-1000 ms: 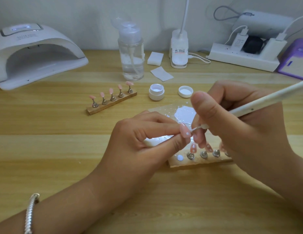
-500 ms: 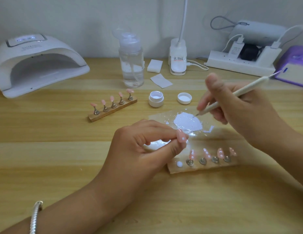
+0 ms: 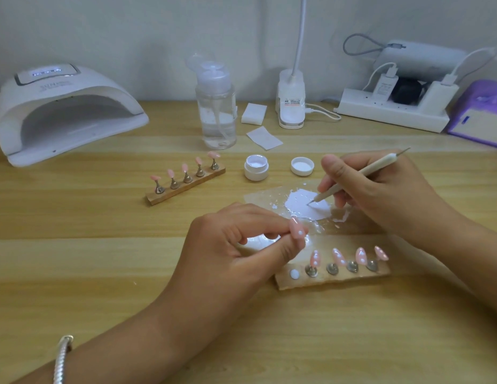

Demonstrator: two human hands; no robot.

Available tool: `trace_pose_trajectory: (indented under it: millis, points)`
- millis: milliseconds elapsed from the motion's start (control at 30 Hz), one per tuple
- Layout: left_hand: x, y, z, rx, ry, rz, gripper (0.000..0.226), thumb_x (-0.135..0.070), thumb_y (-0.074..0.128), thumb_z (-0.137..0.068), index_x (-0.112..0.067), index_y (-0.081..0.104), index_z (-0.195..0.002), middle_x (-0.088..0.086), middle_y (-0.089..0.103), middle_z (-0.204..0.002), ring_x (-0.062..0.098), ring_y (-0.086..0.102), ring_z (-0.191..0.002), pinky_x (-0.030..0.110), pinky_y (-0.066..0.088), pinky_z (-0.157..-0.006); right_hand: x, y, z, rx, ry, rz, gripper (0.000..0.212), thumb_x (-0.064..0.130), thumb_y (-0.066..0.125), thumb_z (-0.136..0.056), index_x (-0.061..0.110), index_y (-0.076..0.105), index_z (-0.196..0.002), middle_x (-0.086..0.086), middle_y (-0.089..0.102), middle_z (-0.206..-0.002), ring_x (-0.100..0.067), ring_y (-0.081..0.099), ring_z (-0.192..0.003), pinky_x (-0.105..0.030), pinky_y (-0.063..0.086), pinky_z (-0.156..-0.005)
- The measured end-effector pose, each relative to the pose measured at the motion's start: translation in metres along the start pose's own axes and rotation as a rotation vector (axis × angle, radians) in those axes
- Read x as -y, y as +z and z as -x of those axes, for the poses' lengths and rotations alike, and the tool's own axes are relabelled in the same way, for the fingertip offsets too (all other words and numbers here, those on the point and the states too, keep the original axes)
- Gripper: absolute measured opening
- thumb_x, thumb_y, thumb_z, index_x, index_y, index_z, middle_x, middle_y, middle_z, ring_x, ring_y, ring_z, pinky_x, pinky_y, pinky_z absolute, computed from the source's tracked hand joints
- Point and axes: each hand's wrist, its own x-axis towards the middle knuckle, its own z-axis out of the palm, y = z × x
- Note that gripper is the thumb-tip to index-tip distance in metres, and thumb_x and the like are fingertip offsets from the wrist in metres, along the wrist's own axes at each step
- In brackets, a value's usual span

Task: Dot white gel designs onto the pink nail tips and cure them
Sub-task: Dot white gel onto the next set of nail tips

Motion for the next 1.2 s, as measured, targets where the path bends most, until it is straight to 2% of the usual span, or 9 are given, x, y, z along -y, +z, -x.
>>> trace_pose_trajectory:
  millis: [200, 433, 567, 700, 800, 900, 1000, 1067, 1200]
  points:
    - [0.000, 0.000, 0.000, 0.002, -0.001, 0.003, 0.011, -0.032, 0.075, -0.083, -0.023, 0.080, -0.078, -0.011, 0.076, -0.083, 0.013, 0.067, -0.085, 0.007, 0.038, -0.069, -0.002, 0.001, 0.001, 0.009, -0.006, -0.016, 0.040, 0.053, 0.056, -0.091, 0.025, 0.075, -0.070, 0.003, 0.062, -0.053, -0.002, 0.050, -0.044, -0.010, 0.039, -0.046]
    - [-0.002, 0.000, 0.000, 0.012, -0.005, 0.043, 0.007, -0.032, 0.076, -0.081, -0.027, 0.081, -0.081, -0.015, 0.076, -0.085, 0.004, 0.067, -0.084, 0.005, 0.038, -0.067, -0.002, 0.002, 0.003, -0.010, -0.001, -0.021, 0.040, 0.051, 0.055, -0.093, 0.025, 0.074, -0.069, 0.005, 0.060, -0.051, -0.001, 0.048, -0.043, -0.008, 0.036, -0.044]
    - [-0.002, 0.000, 0.001, 0.020, -0.010, 0.052, 0.006, -0.031, 0.076, -0.081, -0.028, 0.081, -0.082, -0.016, 0.075, -0.085, 0.001, 0.065, -0.082, 0.004, 0.038, -0.068, 0.005, 0.003, 0.005, -0.042, -0.008, -0.121, 0.038, 0.046, 0.055, -0.094, 0.021, 0.076, -0.075, 0.000, 0.064, -0.057, -0.007, 0.058, -0.049, -0.016, 0.044, -0.046]
    - [-0.001, 0.000, 0.001, 0.021, -0.008, 0.028, 0.006, -0.032, 0.077, -0.081, -0.027, 0.081, -0.082, -0.017, 0.075, -0.085, 0.009, 0.069, -0.088, 0.012, 0.043, -0.072, 0.032, 0.003, 0.011, -0.066, -0.122, -0.304, 0.034, 0.044, 0.054, -0.095, 0.017, 0.075, -0.089, -0.005, 0.074, -0.074, -0.019, 0.072, -0.067, -0.026, 0.054, -0.049]
    - [-0.001, 0.000, 0.001, 0.021, -0.010, 0.033, 0.008, -0.032, 0.075, -0.080, -0.027, 0.082, -0.082, -0.017, 0.074, -0.084, 0.009, 0.069, -0.087, 0.013, 0.045, -0.074, 0.049, 0.009, 0.022, -0.107, -0.223, -0.348, 0.031, 0.044, 0.066, -0.088, 0.019, 0.069, -0.071, -0.003, 0.065, -0.060, -0.019, 0.060, -0.049, -0.026, 0.045, -0.043]
    - [-0.002, 0.000, 0.001, 0.025, 0.003, 0.024, 0.008, -0.031, 0.075, -0.081, -0.027, 0.082, -0.082, -0.016, 0.074, -0.085, 0.011, 0.069, -0.088, 0.017, 0.049, -0.076, 0.058, 0.017, 0.035, -0.128, -0.255, -0.390, 0.041, 0.047, 0.063, -0.088, 0.016, 0.060, -0.062, 0.003, 0.050, -0.046, -0.019, 0.044, -0.037, -0.021, 0.036, -0.041]
    - [-0.002, -0.001, 0.001, 0.035, 0.005, 0.026, 0.008, -0.027, 0.077, -0.081, -0.025, 0.082, -0.086, -0.013, 0.075, -0.087, 0.015, 0.070, -0.092, 0.022, 0.051, -0.080, 0.062, 0.023, 0.043, -0.085, -0.256, -0.401, 0.040, 0.048, 0.062, -0.087, 0.016, 0.064, -0.064, 0.002, 0.056, -0.047, -0.020, 0.052, -0.039, -0.023, 0.041, -0.040]
    - [-0.003, -0.001, 0.001, 0.043, 0.016, 0.018, 0.007, -0.025, 0.078, -0.082, -0.024, 0.082, -0.087, -0.012, 0.075, -0.089, 0.016, 0.070, -0.094, 0.024, 0.051, -0.081, 0.061, 0.024, 0.045, -0.085, -0.263, -0.365, 0.034, 0.039, 0.069, -0.086, 0.014, 0.062, -0.062, 0.002, 0.057, -0.048, -0.020, 0.053, -0.037, -0.024, 0.041, -0.038]
    - [-0.004, -0.001, 0.001, 0.043, 0.039, 0.014, 0.008, -0.024, 0.076, -0.082, -0.023, 0.082, -0.087, -0.011, 0.075, -0.089, 0.018, 0.069, -0.093, 0.030, 0.052, -0.082, 0.058, 0.028, 0.047, -0.082, -0.239, -0.367, 0.035, 0.030, 0.065, -0.089, 0.014, 0.055, -0.059, 0.007, 0.053, -0.044, -0.019, 0.052, -0.033, -0.015, 0.035, -0.038]
